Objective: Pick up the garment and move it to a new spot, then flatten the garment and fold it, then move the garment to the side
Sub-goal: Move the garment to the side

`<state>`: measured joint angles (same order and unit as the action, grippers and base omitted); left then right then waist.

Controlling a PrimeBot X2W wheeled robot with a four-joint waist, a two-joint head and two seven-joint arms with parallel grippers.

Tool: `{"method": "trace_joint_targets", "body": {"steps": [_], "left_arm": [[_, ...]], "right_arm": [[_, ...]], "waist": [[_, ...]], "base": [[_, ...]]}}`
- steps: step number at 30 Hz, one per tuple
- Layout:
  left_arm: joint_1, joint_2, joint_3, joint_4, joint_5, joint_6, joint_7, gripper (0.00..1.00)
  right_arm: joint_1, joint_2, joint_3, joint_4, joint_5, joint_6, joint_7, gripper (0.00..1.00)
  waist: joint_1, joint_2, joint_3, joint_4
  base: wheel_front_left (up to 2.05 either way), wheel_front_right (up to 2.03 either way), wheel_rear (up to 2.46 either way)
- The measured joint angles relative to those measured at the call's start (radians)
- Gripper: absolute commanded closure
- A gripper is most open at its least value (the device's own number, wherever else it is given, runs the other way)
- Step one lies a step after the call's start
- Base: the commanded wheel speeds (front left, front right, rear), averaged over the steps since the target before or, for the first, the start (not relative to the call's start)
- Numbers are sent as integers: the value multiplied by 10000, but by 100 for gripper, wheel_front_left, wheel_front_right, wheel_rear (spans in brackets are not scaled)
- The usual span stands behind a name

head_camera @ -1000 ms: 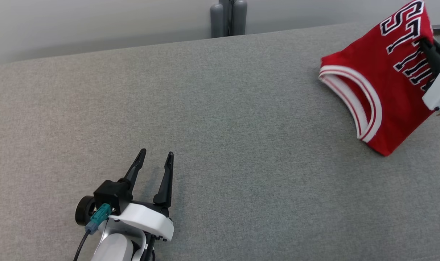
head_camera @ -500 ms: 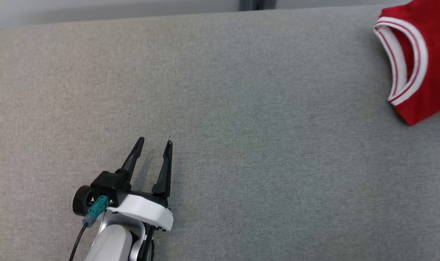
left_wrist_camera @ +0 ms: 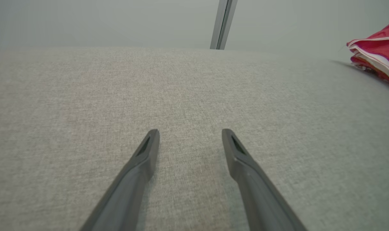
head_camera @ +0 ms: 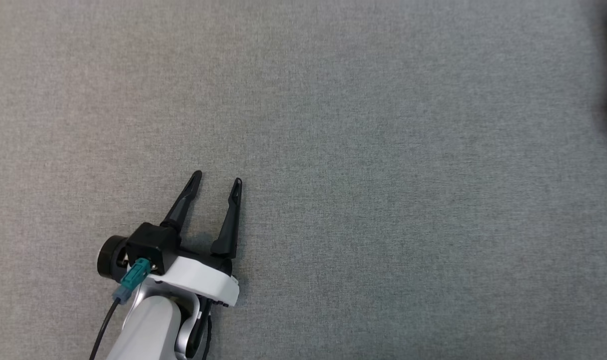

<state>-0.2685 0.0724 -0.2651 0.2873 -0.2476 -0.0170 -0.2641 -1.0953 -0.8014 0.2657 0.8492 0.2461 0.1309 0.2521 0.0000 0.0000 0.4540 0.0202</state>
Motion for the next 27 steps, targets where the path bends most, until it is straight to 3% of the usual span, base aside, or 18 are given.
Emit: {"method": "trace_joint_targets", "body": {"steps": [9, 15, 16, 17, 18, 19, 27], "left_arm": [[-135, 134, -115, -410, 102, 17, 44, 0], [-257, 240, -144, -736, 136, 96, 75, 0], [-267, 261, -148, -792, 148, 100, 73, 0], [-270, 274, -148, -832, 150, 107, 73, 0], [-282, 286, -148, -861, 150, 107, 75, 0], [-291, 291, -150, -894, 150, 111, 75, 0], [-318, 349, -167, -882, 102, 196, 82, 0]], "right_arm": [[-587, -474, -209, 993, -1718, 2, -207, 100], [-959, -453, -667, 1342, -3103, 2, -608, 100], [-1058, -426, -838, 1406, -3329, 2, -656, 86], [-1092, -376, -963, 1438, -3524, 2, -738, 60], [-1092, -270, -1087, 1488, -3731, 2, -865, 51], [-1090, -138, -1191, 1551, -3927, 2, -949, 0], [-1077, 623, -2027, 1732, -5020, 2, -2011, 0]], "waist": [[0, 0, 718, 58], [0, 0, 1154, 69], [0, 0, 1218, 68], [0, 1, 1269, 68], [0, 1, 1308, 69], [0, 0, 1339, 70], [0, 0, 1288, 17]], "base": [[0, 0, 0], [0, 0, 0], [0, 0, 0], [0, 0, 0], [0, 0, 0], [0, 0, 0], [0, 0, 0]]}}
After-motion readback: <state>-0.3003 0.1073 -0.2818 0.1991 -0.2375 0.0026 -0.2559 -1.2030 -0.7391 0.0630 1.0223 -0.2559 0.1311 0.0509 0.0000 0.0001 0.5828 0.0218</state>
